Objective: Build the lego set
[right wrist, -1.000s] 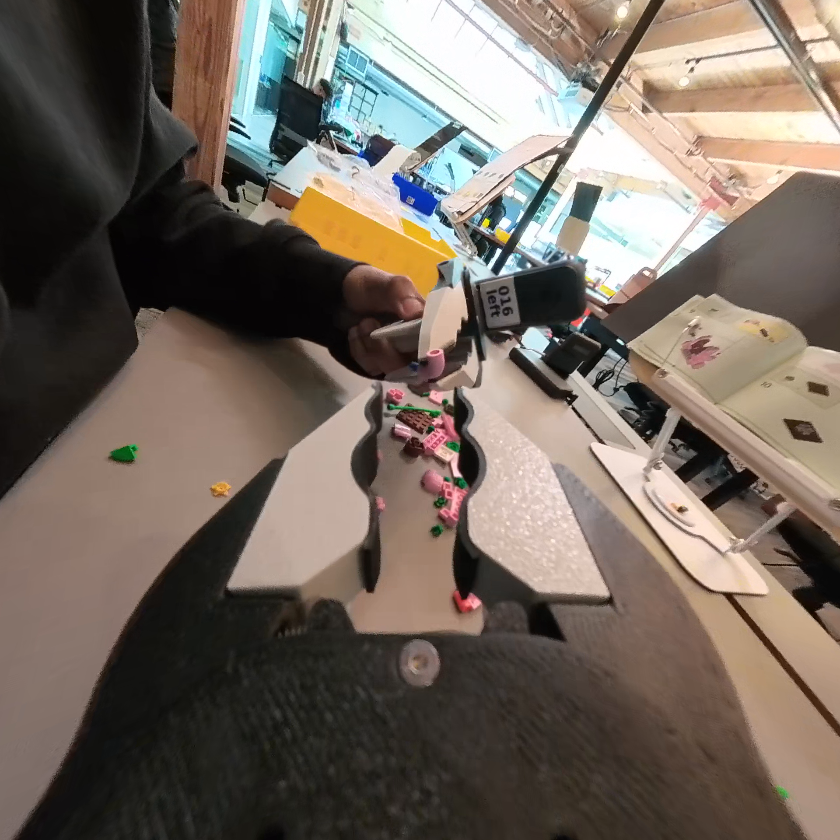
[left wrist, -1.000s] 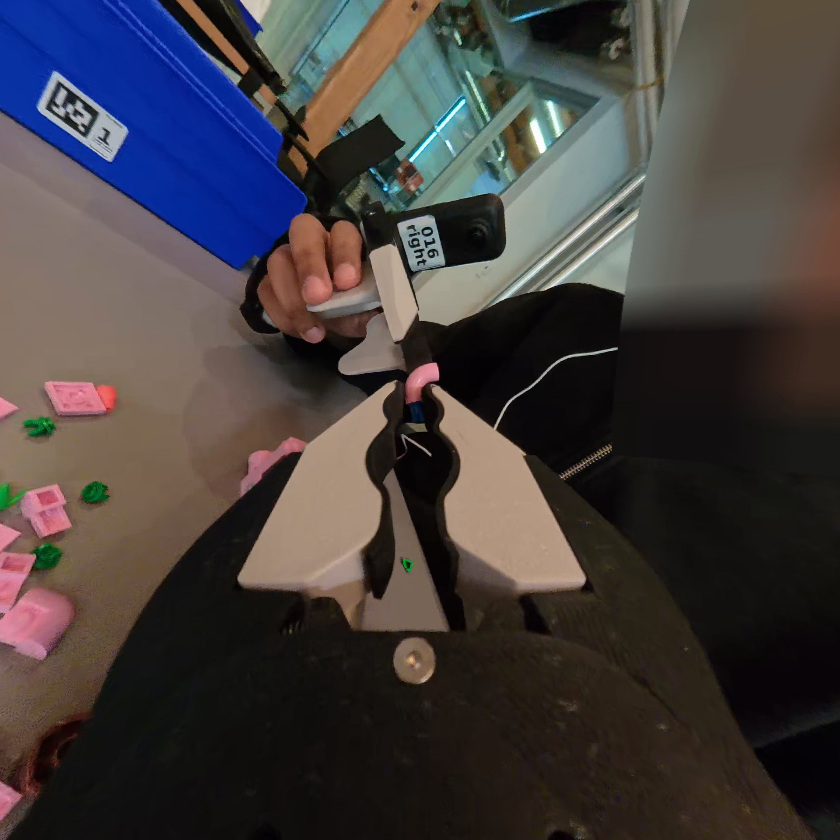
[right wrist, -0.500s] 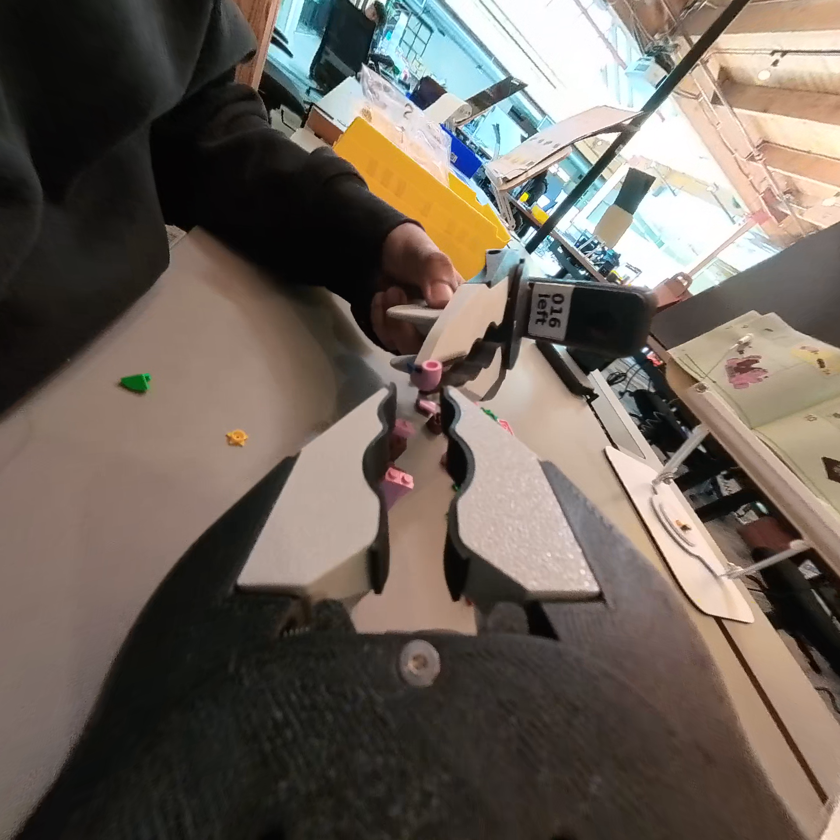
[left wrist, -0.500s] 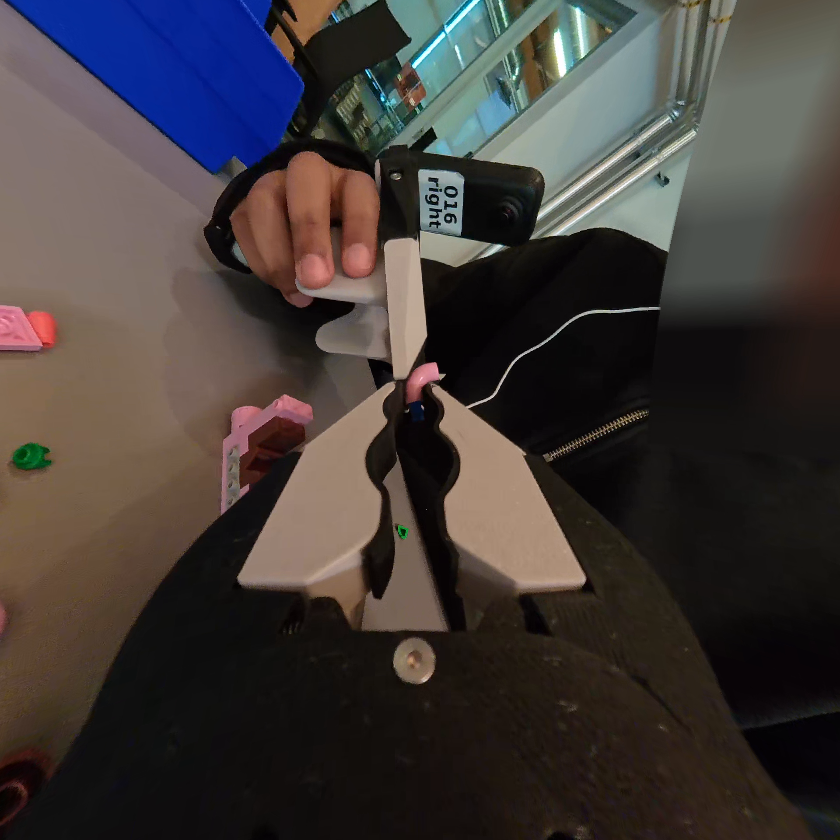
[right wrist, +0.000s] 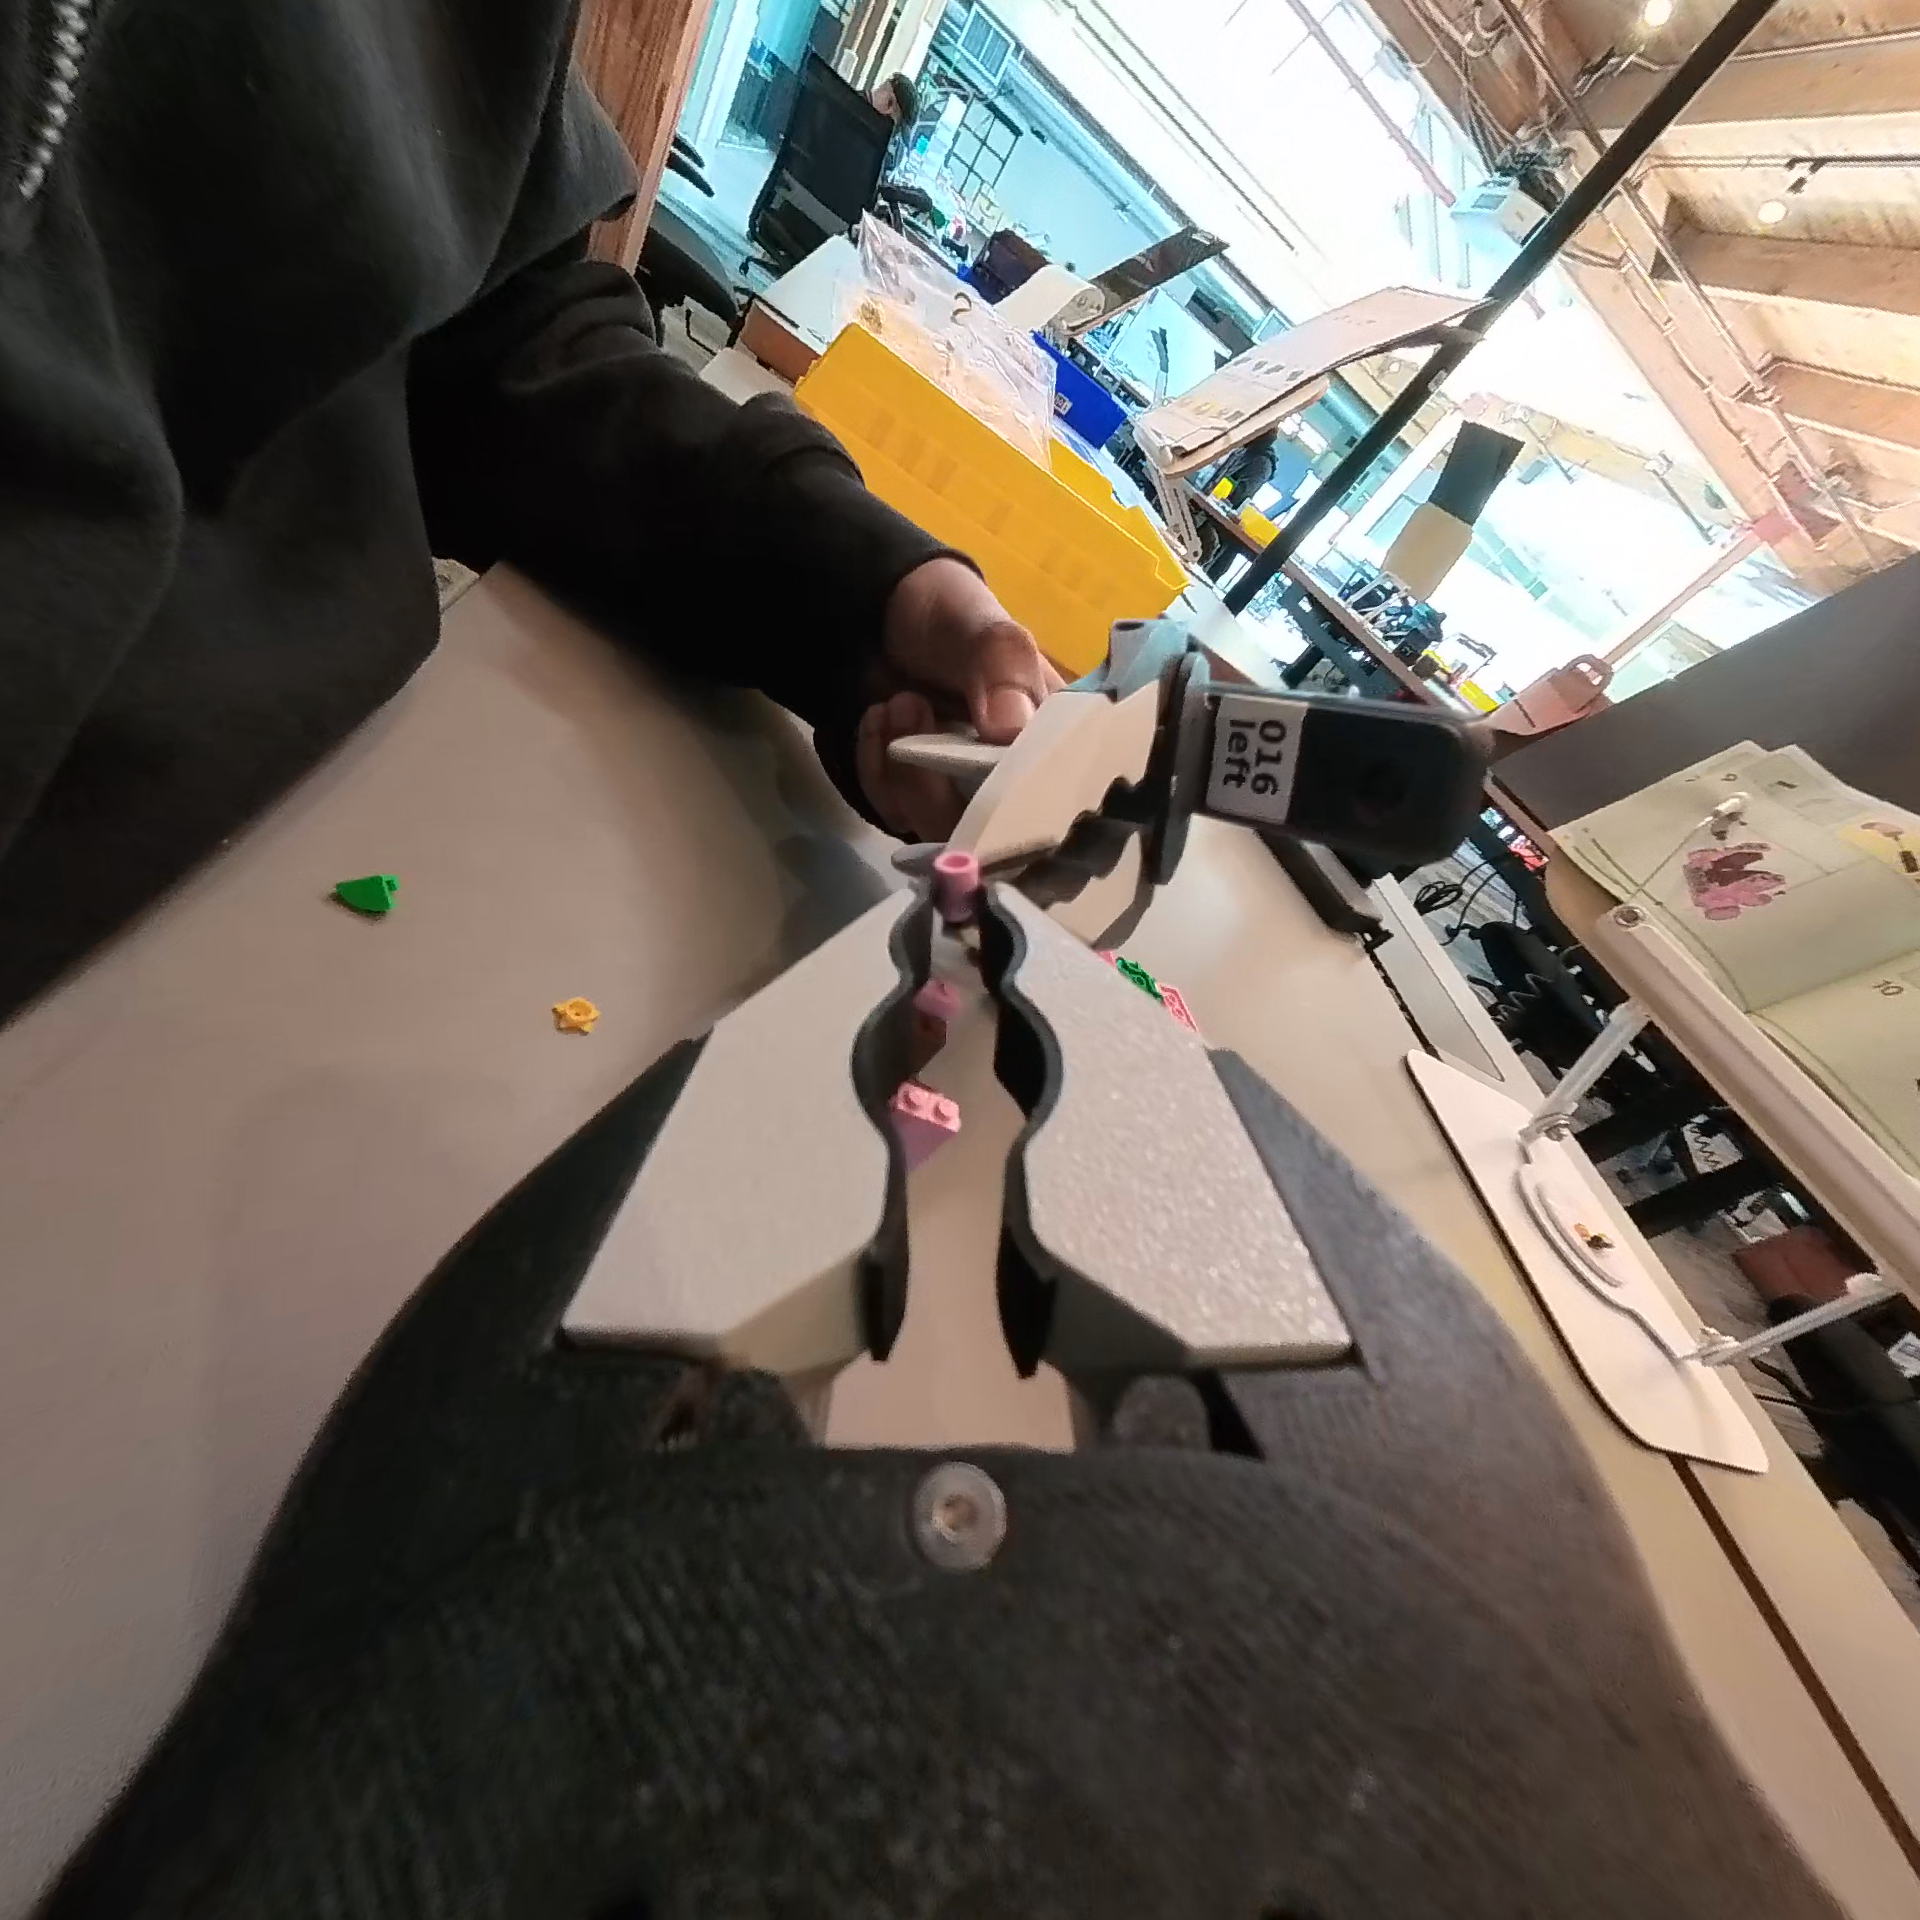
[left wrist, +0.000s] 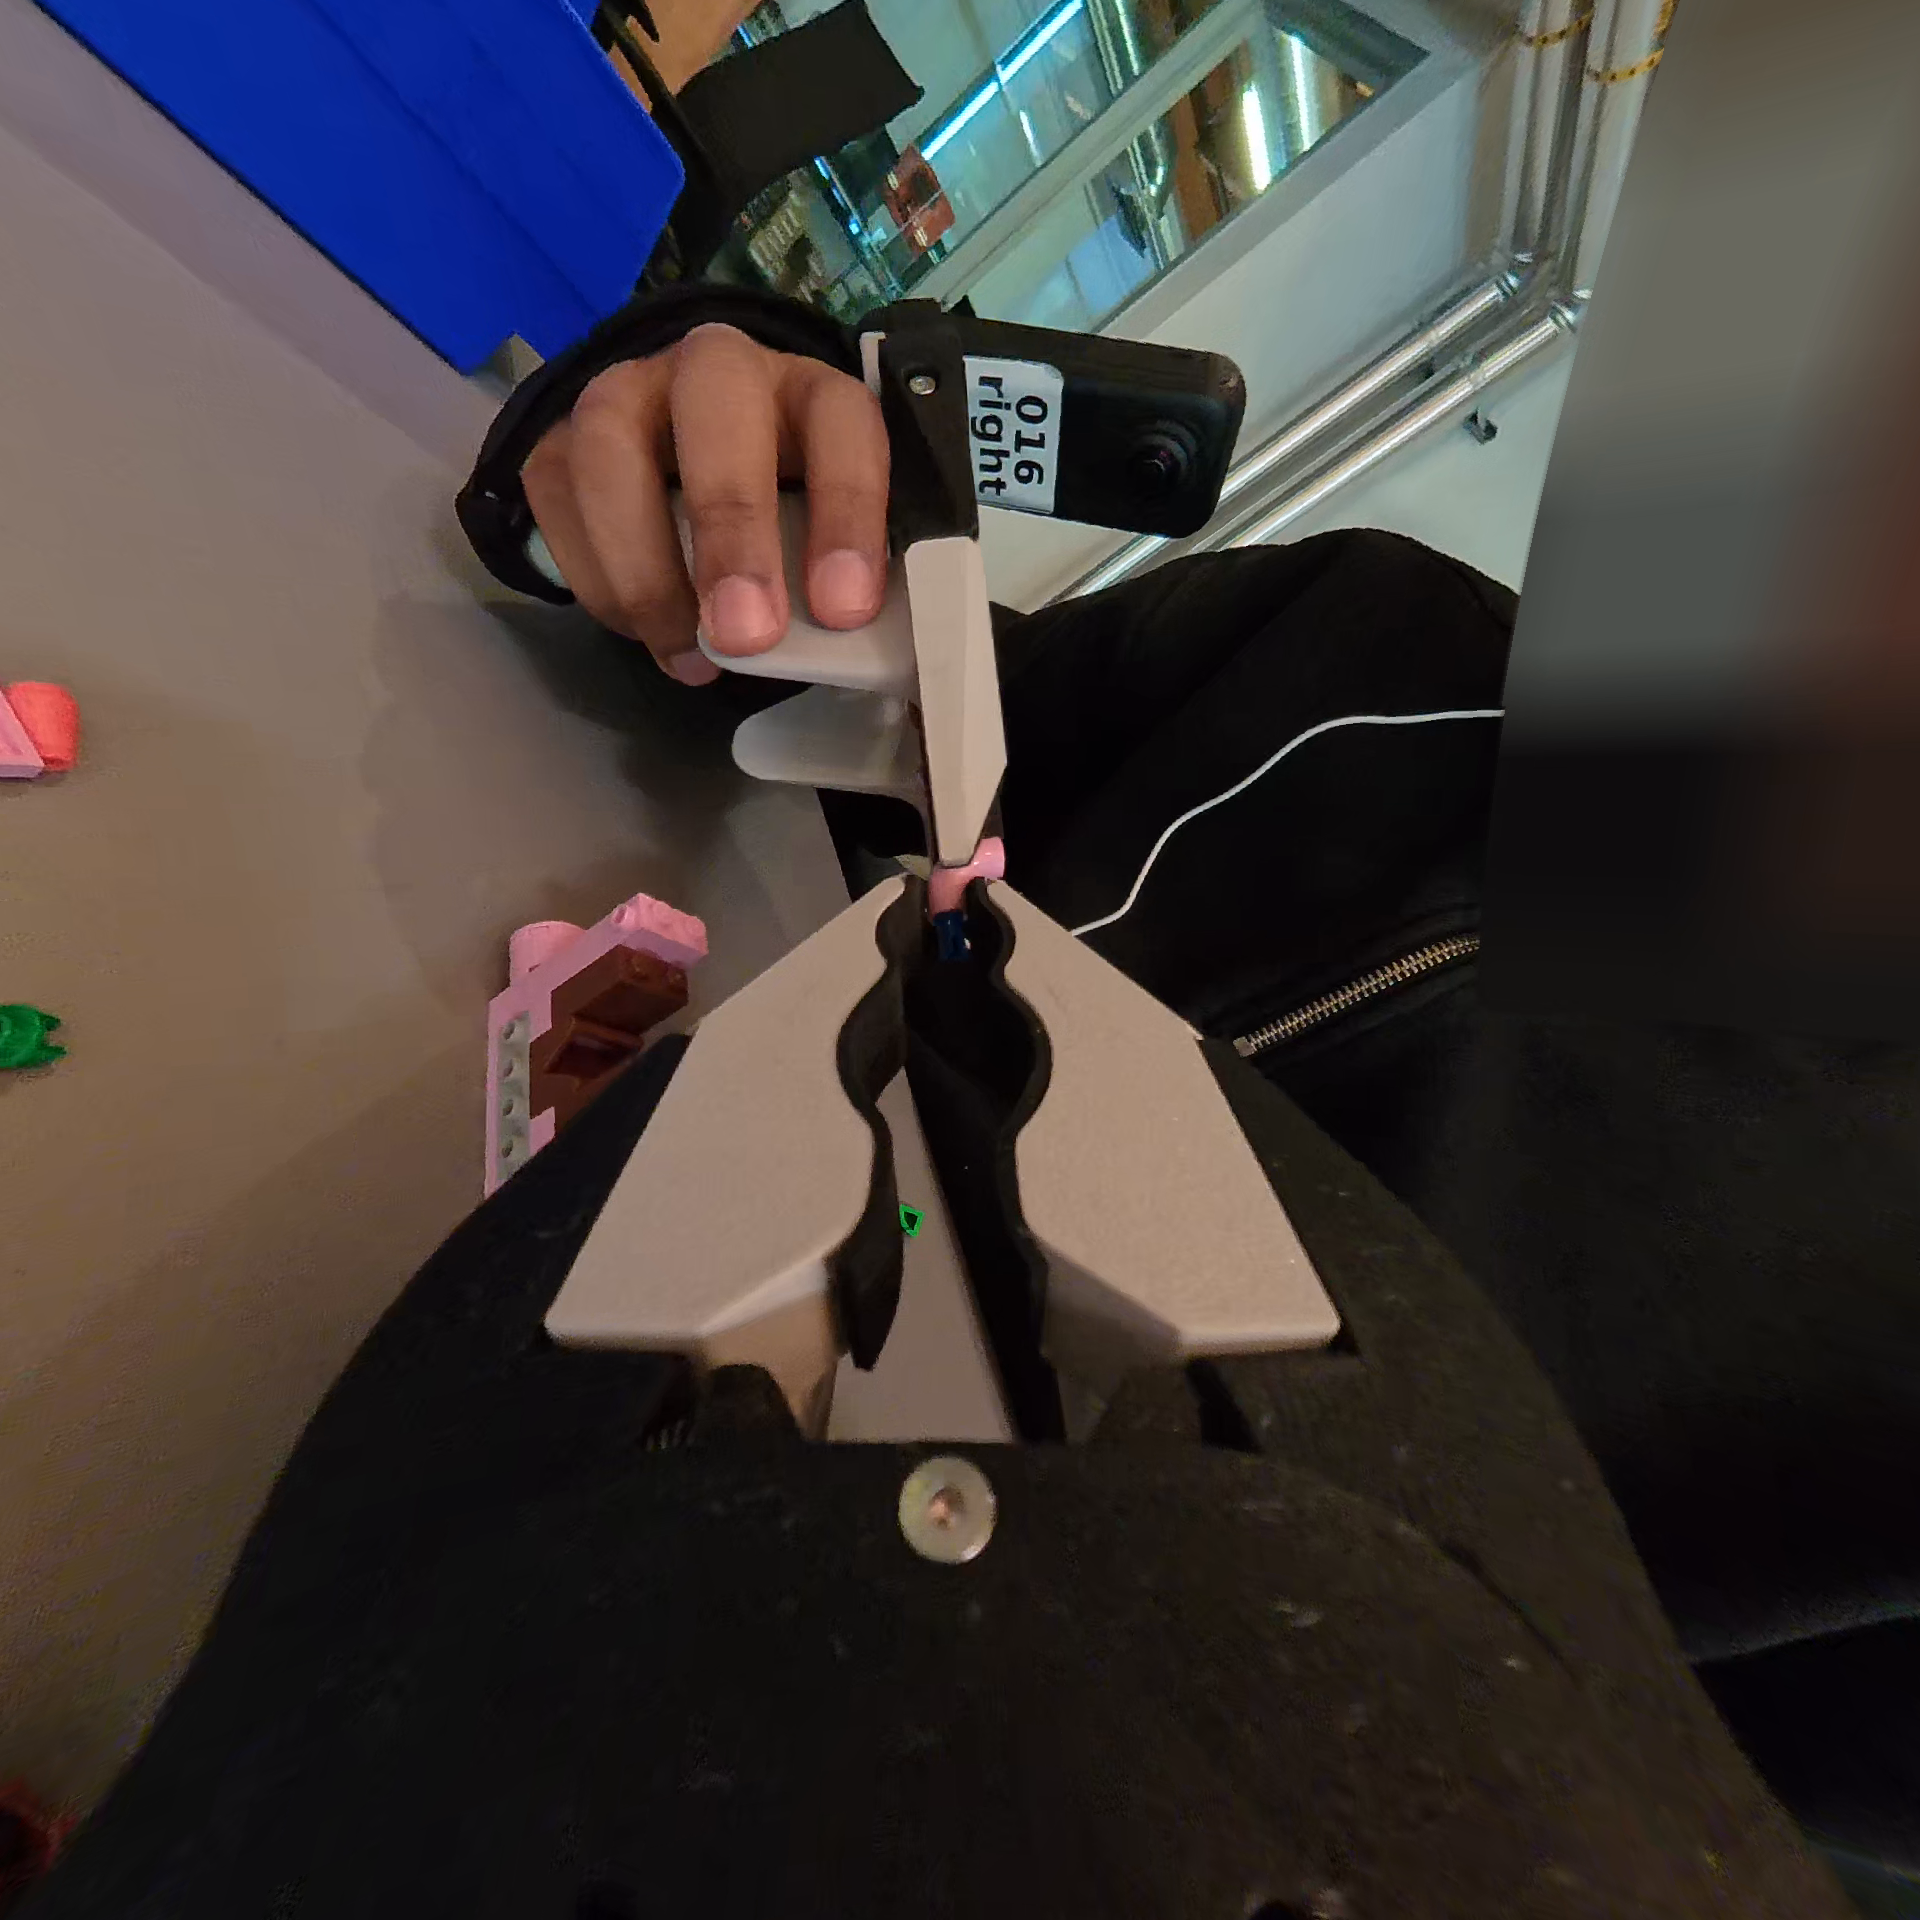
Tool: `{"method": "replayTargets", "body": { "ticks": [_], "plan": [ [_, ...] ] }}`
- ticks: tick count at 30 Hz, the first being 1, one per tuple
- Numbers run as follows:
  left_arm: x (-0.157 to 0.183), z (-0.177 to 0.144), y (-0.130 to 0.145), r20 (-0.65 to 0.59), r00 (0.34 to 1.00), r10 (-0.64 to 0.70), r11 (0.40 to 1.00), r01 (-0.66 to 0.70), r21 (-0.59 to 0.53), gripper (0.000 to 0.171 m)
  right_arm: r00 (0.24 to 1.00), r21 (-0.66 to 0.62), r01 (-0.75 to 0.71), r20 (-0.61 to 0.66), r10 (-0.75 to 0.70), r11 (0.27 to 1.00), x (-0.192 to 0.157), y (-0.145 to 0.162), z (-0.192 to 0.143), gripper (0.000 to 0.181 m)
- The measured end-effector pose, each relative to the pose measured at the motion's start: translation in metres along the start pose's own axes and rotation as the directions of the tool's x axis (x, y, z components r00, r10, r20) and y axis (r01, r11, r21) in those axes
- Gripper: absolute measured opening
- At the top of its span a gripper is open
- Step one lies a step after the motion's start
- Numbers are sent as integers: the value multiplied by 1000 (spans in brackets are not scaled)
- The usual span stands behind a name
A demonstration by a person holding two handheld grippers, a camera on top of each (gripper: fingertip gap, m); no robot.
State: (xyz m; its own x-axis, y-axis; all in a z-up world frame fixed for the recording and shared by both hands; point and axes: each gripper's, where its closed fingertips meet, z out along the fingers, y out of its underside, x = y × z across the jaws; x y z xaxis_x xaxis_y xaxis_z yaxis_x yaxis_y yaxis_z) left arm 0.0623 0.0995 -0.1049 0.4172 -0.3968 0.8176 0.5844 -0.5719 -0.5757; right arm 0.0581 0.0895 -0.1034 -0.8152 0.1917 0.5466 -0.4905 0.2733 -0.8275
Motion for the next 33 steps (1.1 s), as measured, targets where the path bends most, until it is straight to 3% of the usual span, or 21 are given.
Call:
{"method": "replayTargets", "body": {
  "ticks": [5,8,10,14,17,21,25,28,33],
  "plan": [
    [-1,2,3,9,1000,12,1000,-11,-19,6,999,-35,7,37,-5,999,-5,2,0,5],
    [1,-5,-9,55,992,113,992,-115,43,25,1000,-73,-13,10,14,997,5,6,-5,5],
    [-7,-13,-16,181,961,210,973,-223,51,36,996,-80,-33,-80,27,996,25,9,-16,5],
    [-44,-25,-7,499,753,428,902,-388,-189,51,944,-97,-211,-280,177,973,69,25,-38,5],
    [-61,-20,7,548,627,554,832,-405,-378,52,901,-85,-365,-283,329,927,73,37,-38,6],
    [-73,-12,21,534,622,573,815,-359,-456,52,866,-117,-486,-197,459,866,58,48,-30,6],
    [-81,-9,25,534,621,573,811,-337,-478,42,826,-245,-558,-70,559,793,27,66,-28,6],
    [-84,-6,28,528,620,580,804,-333,-493,35,753,-341,-624,-22,657,704,7,76,-28,6],
    [-88,-2,33,511,629,586,795,-326,-511,19,611,-337,-742,15,791,580,-3,68,-23,6]
  ]
}}
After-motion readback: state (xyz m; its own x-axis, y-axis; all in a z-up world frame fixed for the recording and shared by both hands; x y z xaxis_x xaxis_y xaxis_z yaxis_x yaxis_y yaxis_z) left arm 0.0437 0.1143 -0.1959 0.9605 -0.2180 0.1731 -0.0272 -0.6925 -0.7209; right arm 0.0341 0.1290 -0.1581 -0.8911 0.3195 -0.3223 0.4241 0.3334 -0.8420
